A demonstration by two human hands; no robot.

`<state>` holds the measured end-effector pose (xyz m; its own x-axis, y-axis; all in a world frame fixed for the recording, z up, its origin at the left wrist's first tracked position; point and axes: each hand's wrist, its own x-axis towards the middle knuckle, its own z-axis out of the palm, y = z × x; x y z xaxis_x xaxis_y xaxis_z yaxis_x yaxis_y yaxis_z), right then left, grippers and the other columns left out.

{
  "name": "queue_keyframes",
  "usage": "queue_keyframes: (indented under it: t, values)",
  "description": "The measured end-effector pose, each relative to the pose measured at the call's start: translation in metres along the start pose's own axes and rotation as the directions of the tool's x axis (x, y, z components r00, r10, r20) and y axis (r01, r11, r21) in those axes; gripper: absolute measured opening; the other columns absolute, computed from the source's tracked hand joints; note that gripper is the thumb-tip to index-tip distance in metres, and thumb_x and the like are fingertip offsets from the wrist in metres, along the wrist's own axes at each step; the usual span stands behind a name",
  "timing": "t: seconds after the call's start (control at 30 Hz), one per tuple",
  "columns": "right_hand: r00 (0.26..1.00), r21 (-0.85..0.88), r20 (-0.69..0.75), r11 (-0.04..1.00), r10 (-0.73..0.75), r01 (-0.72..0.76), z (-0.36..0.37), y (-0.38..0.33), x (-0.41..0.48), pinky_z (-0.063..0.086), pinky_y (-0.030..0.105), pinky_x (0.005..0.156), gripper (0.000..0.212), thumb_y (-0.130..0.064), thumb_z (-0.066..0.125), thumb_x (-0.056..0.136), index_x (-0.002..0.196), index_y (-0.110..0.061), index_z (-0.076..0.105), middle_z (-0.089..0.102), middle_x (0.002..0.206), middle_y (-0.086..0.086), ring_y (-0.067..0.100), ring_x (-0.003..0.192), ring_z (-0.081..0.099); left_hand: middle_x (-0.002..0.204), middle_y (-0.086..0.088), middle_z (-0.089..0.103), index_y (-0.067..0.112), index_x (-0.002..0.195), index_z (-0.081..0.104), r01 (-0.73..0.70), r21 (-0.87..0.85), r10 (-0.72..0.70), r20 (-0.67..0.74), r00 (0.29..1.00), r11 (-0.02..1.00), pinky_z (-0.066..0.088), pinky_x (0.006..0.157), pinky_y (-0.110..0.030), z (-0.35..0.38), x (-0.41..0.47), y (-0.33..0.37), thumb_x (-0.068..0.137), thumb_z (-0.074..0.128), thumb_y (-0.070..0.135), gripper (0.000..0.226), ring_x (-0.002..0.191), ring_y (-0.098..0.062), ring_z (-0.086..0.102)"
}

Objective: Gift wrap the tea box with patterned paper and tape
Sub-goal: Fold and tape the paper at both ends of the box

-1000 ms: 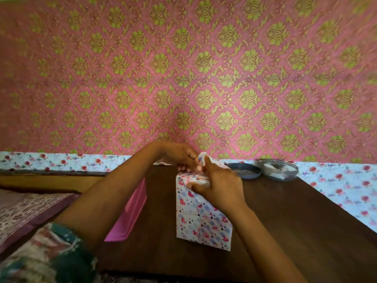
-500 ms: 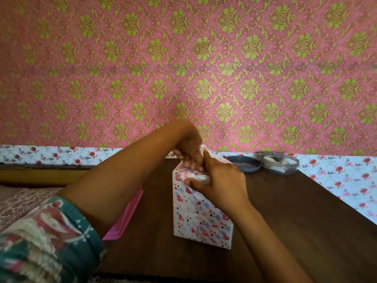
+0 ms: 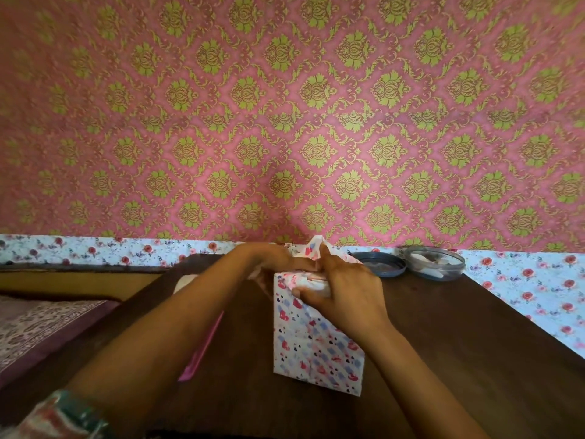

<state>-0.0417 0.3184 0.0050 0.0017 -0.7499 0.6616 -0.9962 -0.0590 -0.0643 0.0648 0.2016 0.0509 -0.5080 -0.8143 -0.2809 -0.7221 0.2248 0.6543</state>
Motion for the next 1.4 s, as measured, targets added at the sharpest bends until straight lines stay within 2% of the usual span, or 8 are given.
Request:
queue_keyframes:
  t: [0.17,0.43,0.7,0.9,1.03,1.13,1.27,1.4]
  values:
    - [1.0,-0.011,-0.001,1.0,0.008,-0.008,0.001,0.001,0.001,0.043,0.027,0.083,0.086,-0.068,0.041,0.084,0.148,-0.016,0.015,0.052,0.131,-0.002,0.017,0.112,0.054,0.117,-0.013,0.063,0.009,0.125,0.052,-0.018,0.142,0.01,0.052,0.999,0.99,0.052,0.089,-0.039,-0.002,0.003,0.012,0.09,0.052,0.047,0.052,0.105,-0.028,0.062]
    - [0.999,-0.005,-0.028,1.0,0.016,-0.016,0.008,0.003,0.002,0.043,0.029,0.087,0.088,-0.069,0.045,0.081,0.149,-0.018,0.018,0.052,0.136,-0.003,0.018,0.119,0.051,0.105,-0.006,0.065,0.013,0.11,0.057,-0.137,-0.37,0.218,0.187,0.958,0.919,0.047,0.092,-0.039,-0.014,-0.004,-0.032,0.088,0.054,0.022,0.024,0.091,-0.018,0.065]
    - [1.0,-0.004,-0.007,1.0,-0.007,0.007,0.007,0.008,0.002,0.044,0.027,0.085,0.086,-0.073,0.044,0.079,0.146,-0.022,0.025,0.053,0.134,-0.006,0.016,0.117,0.052,0.102,-0.009,0.069,0.012,0.11,0.062,-0.068,-0.118,0.065,-0.022,0.998,0.991,0.054,0.083,-0.039,-0.004,-0.009,-0.017,0.087,0.054,0.049,0.045,0.092,-0.024,0.066]
    - [0.999,-0.002,0.034,1.0,-0.008,0.008,0.007,0.01,0.004,0.043,0.029,0.091,0.088,-0.07,0.044,0.081,0.149,-0.022,0.016,0.046,0.142,-0.006,0.016,0.125,0.046,0.09,-0.006,0.067,0.011,0.104,0.06,-0.113,-0.257,0.071,-0.168,0.983,0.96,0.054,0.076,-0.036,0.009,-0.016,-0.021,0.091,0.049,0.046,0.039,0.085,-0.022,0.064]
    - [0.998,0.065,0.055,0.998,0.02,-0.023,0.006,0.012,0.005,0.044,0.033,0.095,0.075,-0.066,0.05,0.081,0.143,-0.028,0.031,0.051,0.138,-0.005,0.018,0.123,0.049,0.097,0.0,0.066,0.015,0.095,0.066,-0.496,0.009,0.391,-0.626,0.674,0.868,0.044,0.078,-0.022,0.018,-0.022,-0.032,0.092,0.056,0.021,0.013,0.089,-0.011,0.058]
    - [0.99,0.396,0.123,0.911,0.07,-0.114,0.0,0.016,0.008,0.044,0.031,0.097,0.053,-0.05,0.058,0.085,0.133,-0.029,0.049,0.055,0.133,-0.007,0.015,0.121,0.052,0.089,0.007,0.067,0.015,0.094,0.07,-0.643,0.027,0.581,-0.458,0.673,0.766,0.047,0.074,-0.016,0.019,-0.037,-0.036,0.091,0.057,0.015,0.013,0.083,-0.005,0.061]
    - [0.994,0.812,0.09,0.575,0.054,-0.105,-0.028,0.025,0.0,0.037,0.02,0.095,0.043,-0.038,0.063,0.082,0.123,-0.026,0.057,0.056,0.126,-0.009,0.006,0.121,0.048,0.107,0.003,0.066,0.013,0.108,0.068,-0.611,-0.032,0.562,-0.357,0.746,0.791,0.045,0.089,-0.019,0.019,-0.047,-0.044,0.096,0.046,0.012,0.026,0.102,-0.007,0.059]
    - [0.985,0.459,0.088,0.884,-0.149,0.093,-0.035,0.044,-0.015,0.025,0.023,0.102,0.076,-0.054,0.076,0.061,0.128,-0.026,0.054,0.042,0.13,-0.015,0.003,0.124,0.033,0.11,0.002,0.063,0.015,0.112,0.066,-0.566,-0.075,0.506,-0.362,0.783,0.821,0.04,0.087,-0.017,0.018,-0.055,-0.041,0.098,0.032,0.011,0.037,0.1,-0.009,0.055]
